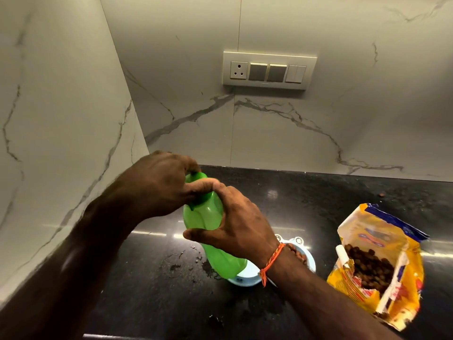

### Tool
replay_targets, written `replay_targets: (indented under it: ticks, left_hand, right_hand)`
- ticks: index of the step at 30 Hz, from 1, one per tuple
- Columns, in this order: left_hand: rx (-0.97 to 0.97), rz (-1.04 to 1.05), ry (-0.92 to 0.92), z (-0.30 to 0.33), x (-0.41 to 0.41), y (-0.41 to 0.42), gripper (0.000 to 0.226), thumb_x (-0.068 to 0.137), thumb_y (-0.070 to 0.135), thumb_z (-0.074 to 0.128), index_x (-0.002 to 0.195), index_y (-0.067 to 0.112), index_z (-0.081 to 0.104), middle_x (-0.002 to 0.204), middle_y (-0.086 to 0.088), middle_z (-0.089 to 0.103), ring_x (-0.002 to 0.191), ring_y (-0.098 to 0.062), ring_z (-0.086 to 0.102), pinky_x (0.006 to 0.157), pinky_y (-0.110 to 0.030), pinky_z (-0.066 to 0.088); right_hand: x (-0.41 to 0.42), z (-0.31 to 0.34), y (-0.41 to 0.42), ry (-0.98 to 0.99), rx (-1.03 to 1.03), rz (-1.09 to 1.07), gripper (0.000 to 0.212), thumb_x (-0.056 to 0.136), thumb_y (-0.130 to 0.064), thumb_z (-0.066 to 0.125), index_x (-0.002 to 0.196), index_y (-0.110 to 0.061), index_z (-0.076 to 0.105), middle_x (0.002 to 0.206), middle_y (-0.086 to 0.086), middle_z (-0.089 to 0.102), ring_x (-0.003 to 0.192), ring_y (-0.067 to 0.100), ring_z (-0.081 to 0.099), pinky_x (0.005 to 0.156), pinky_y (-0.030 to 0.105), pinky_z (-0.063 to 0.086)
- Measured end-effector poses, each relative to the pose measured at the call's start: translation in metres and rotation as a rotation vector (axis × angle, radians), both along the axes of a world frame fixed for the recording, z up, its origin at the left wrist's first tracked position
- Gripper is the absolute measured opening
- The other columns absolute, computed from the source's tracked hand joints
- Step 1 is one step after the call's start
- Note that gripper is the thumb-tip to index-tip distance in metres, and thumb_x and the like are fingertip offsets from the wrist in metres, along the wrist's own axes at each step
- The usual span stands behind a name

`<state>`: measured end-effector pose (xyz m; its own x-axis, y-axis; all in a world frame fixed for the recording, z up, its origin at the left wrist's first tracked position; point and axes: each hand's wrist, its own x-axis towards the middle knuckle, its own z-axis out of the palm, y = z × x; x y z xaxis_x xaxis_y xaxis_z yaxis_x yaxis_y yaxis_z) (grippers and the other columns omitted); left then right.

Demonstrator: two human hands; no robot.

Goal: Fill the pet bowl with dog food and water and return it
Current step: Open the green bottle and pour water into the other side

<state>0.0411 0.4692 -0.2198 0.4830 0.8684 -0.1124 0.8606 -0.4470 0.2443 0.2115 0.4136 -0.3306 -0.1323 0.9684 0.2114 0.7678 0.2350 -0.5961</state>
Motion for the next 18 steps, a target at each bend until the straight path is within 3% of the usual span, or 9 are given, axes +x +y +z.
replay_targets:
  ticks: [2,4,7,9,11,13,15,16,18]
  left_hand:
    - [-0.098,-0.156,-0.106,0.0,-0.007,0.002,0.04,0.091,0.049,0.068,0.13,0.048,0.061,0.136,0.007,0.058,0.123,-0.014,0.056,0.099,-0.033,0.051]
    - [-0.162,-0.237,-0.218,0.005,-0.012,-0.002,0.054,0.08,0.049,0.066,0.132,0.054,0.055,0.154,0.012,0.044,0.144,-0.01,0.038,0.116,-0.036,0.04]
    - [-0.004,-0.096,-0.13,0.005,-0.01,0.002,0.075,0.08,0.085,0.052,0.139,0.039,0.056,0.134,0.01,0.06,0.116,-0.01,0.056,0.098,-0.036,0.051]
    - [0.038,0.037,0.018,0.007,-0.005,0.003,0.091,0.069,0.09,0.04,0.137,0.032,0.06,0.121,0.005,0.071,0.094,-0.013,0.061,0.084,-0.035,0.054]
    - [0.002,0.016,0.034,0.001,-0.002,0.003,0.076,0.079,0.082,0.049,0.138,0.037,0.059,0.125,0.004,0.071,0.092,-0.012,0.06,0.081,-0.031,0.051]
    - [-0.075,-0.106,-0.048,-0.004,-0.005,0.003,0.053,0.094,0.052,0.068,0.143,0.051,0.049,0.14,0.005,0.062,0.11,-0.01,0.059,0.092,-0.03,0.048]
    - [-0.144,-0.215,-0.134,-0.003,-0.01,0.0,0.068,0.089,0.035,0.069,0.143,0.063,0.039,0.162,0.01,0.038,0.145,-0.011,0.038,0.116,-0.035,0.038]
    - [-0.142,-0.215,-0.149,-0.002,-0.01,-0.003,0.071,0.084,0.045,0.067,0.145,0.062,0.037,0.165,0.012,0.03,0.151,-0.011,0.028,0.12,-0.036,0.033]
    - [-0.044,-0.111,-0.121,-0.005,-0.006,-0.002,0.081,0.079,0.081,0.06,0.15,0.047,0.041,0.156,0.009,0.046,0.142,-0.016,0.046,0.111,-0.036,0.044]
  right_hand:
    - [0.001,-0.001,0.001,-0.009,-0.002,-0.011,0.101,0.065,-0.081,0.071,0.149,-0.042,0.032,0.12,-0.008,0.057,0.104,0.014,0.058,0.086,0.038,0.055]
    - [0.002,-0.004,0.003,0.03,-0.007,-0.017,0.102,0.065,-0.081,0.072,0.149,-0.042,0.032,0.123,-0.009,0.057,0.106,0.012,0.058,0.088,0.038,0.054]
    - [0.003,-0.006,0.004,0.054,-0.011,-0.013,0.1,0.063,-0.081,0.072,0.148,-0.046,0.033,0.123,-0.011,0.057,0.108,0.011,0.057,0.088,0.038,0.054]
    - [0.002,-0.006,0.005,0.044,-0.012,-0.009,0.099,0.064,-0.08,0.073,0.148,-0.047,0.032,0.121,-0.011,0.056,0.106,0.011,0.056,0.086,0.037,0.054]
    - [0.0,-0.006,0.006,0.05,-0.01,-0.013,0.1,0.064,-0.08,0.073,0.148,-0.044,0.033,0.125,-0.01,0.057,0.109,0.011,0.056,0.089,0.036,0.054]
    - [-0.001,-0.008,0.008,0.05,-0.016,-0.027,0.103,0.064,-0.081,0.072,0.149,-0.038,0.034,0.127,-0.01,0.056,0.111,0.011,0.057,0.091,0.037,0.054]
    - [0.0,-0.01,0.008,0.078,-0.017,-0.023,0.101,0.064,-0.08,0.073,0.148,-0.04,0.034,0.128,-0.011,0.056,0.112,0.01,0.056,0.091,0.037,0.054]
    - [0.001,-0.011,0.008,0.099,-0.014,-0.014,0.099,0.064,-0.079,0.074,0.147,-0.042,0.035,0.129,-0.012,0.056,0.112,0.009,0.057,0.091,0.037,0.054]
    - [-0.001,-0.01,0.008,0.134,-0.005,-0.002,0.093,0.064,-0.074,0.078,0.143,-0.045,0.037,0.133,-0.015,0.056,0.116,0.007,0.056,0.093,0.036,0.054]
